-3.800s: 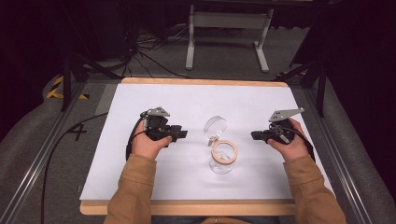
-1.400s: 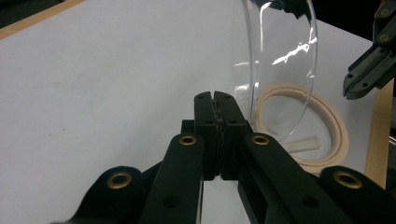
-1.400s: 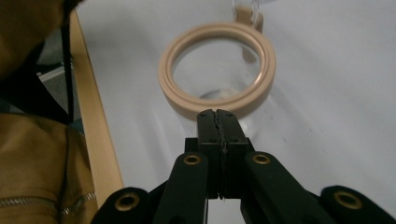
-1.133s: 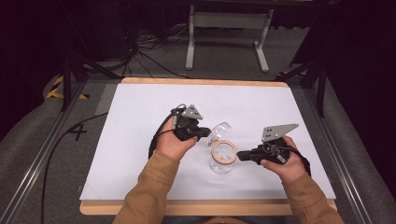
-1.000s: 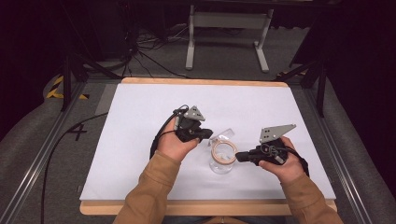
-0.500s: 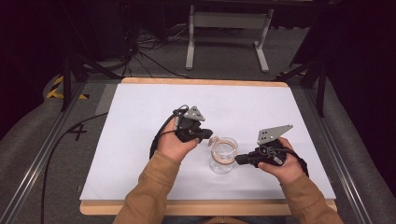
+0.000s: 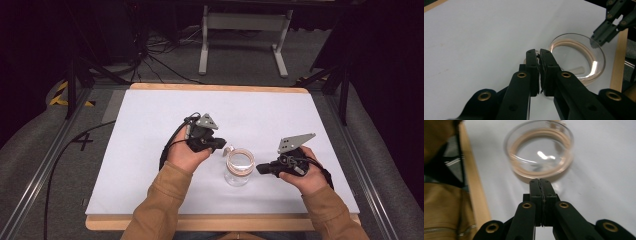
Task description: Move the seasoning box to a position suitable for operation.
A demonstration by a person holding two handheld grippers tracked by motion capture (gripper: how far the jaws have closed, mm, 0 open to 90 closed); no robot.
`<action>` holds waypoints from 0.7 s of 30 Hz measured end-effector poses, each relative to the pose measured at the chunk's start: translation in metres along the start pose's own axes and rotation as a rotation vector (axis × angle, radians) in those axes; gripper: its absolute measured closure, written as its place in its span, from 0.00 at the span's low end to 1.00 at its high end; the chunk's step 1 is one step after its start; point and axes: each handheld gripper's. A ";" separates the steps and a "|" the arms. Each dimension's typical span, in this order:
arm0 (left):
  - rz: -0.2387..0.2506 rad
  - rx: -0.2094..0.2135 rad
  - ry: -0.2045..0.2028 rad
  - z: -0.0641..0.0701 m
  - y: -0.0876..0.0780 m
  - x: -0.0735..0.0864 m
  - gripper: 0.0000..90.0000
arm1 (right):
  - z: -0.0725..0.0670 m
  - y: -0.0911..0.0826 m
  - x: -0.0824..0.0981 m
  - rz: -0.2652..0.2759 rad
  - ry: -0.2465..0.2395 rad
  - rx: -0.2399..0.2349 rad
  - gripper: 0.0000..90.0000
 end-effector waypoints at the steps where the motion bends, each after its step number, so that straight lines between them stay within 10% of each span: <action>1: -0.002 -0.003 -0.013 -0.001 0.001 0.001 0.96 | 0.003 0.001 0.002 -0.007 0.009 0.027 1.00; 7: -0.022 -0.052 -0.050 -0.011 -0.002 0.011 0.96 | 0.025 0.021 0.013 -0.025 0.087 0.068 1.00; 21: -0.060 -0.065 -0.130 -0.025 -0.005 0.028 0.96 | 0.026 0.043 0.008 -0.057 0.069 0.053 1.00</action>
Point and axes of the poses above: each handheld gripper's, and its own axes: y roughly forward along the jaws, x roughly out of its underside, z roughly to its right, and after that the axes turned 7 degrees about -z, right-handed
